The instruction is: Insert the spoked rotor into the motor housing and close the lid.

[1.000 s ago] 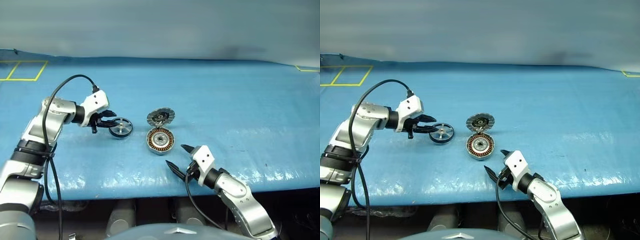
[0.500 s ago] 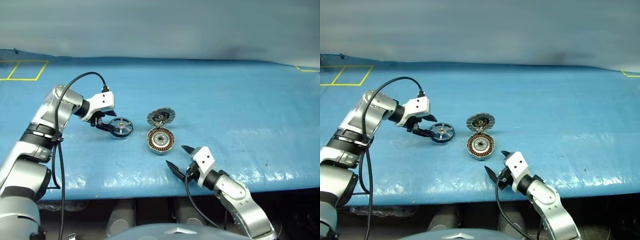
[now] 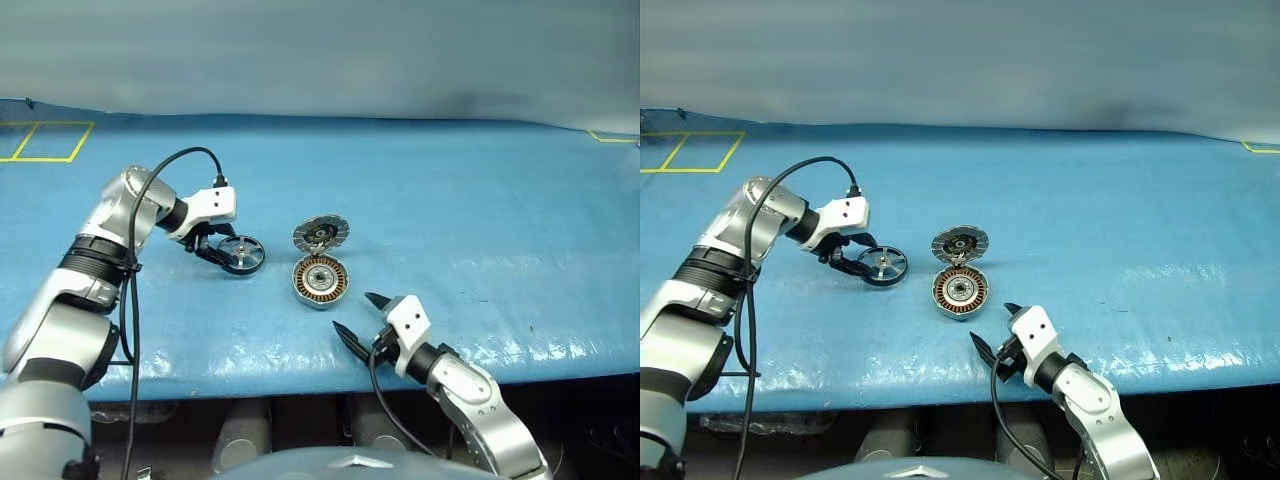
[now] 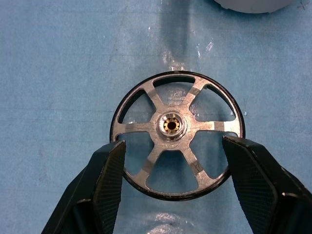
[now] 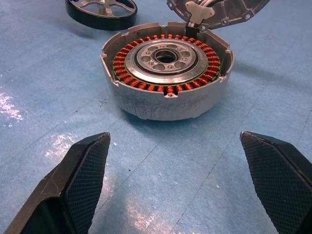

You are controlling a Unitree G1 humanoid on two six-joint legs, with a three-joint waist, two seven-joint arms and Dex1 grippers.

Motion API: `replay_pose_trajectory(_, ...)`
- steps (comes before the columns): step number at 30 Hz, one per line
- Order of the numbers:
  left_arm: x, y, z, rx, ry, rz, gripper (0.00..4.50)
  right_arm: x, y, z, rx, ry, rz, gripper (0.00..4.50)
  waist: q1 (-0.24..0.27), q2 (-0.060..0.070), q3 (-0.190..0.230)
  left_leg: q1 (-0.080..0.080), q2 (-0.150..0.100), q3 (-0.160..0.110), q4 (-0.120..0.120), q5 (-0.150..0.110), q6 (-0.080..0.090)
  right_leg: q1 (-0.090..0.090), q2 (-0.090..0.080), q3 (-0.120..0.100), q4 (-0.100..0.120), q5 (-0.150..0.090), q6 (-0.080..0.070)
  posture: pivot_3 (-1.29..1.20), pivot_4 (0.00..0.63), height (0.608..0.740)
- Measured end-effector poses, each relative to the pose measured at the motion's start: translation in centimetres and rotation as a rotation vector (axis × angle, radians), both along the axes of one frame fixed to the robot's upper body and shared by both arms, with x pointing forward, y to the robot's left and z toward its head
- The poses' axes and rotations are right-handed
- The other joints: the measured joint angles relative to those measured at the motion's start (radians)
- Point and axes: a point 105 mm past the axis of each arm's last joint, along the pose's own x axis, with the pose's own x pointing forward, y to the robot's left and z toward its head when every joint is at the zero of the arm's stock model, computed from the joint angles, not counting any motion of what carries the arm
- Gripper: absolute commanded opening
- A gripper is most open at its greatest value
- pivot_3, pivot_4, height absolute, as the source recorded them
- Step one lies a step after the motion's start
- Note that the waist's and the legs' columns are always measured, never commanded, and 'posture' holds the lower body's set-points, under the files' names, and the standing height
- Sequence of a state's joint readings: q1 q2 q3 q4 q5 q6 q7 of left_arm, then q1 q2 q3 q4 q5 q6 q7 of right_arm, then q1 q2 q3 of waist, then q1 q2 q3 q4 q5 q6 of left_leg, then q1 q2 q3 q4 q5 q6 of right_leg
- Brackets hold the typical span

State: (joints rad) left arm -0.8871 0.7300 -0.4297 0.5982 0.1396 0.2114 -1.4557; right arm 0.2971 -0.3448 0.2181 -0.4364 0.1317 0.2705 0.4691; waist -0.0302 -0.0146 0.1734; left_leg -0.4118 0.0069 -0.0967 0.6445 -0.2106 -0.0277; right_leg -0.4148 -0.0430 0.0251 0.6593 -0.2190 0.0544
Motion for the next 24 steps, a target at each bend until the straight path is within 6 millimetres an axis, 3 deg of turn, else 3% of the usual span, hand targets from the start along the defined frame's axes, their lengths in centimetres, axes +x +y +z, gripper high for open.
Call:
replay_pose_trajectory(16,-0.20,0.29,-0.59,0.015,0.027,0.004,3.42,0.06,-0.19,-0.02,-0.004,-0.002,-0.013,4.50,0.000,0.000,0.000,0.000,0.000,0.000,0.000,0.000,0.000,0.000,0.000,0.000,0.001,0.000,0.000,0.00,0.150,0.740)
replay_pose_trajectory(19,-0.32,0.34,-0.76,0.016,0.034,0.003,2.83,0.06,-0.19,-0.02,-0.004,-0.002,-0.013,4.50,0.000,0.000,0.000,0.000,0.000,0.000,0.000,0.000,0.000,0.000,0.000,0.000,0.001,0.000,0.000,0.00,0.150,0.740)
replay_pose_trajectory(24,-0.46,0.44,-1.04,0.019,0.043,0.006,1.19,0.07,-0.22,-0.02,-0.005,-0.002,-0.014,4.50,0.000,0.000,0.000,0.000,0.000,0.000,0.001,0.000,0.000,0.000,0.000,0.000,0.001,0.000,0.000,0.00,0.150,0.740)
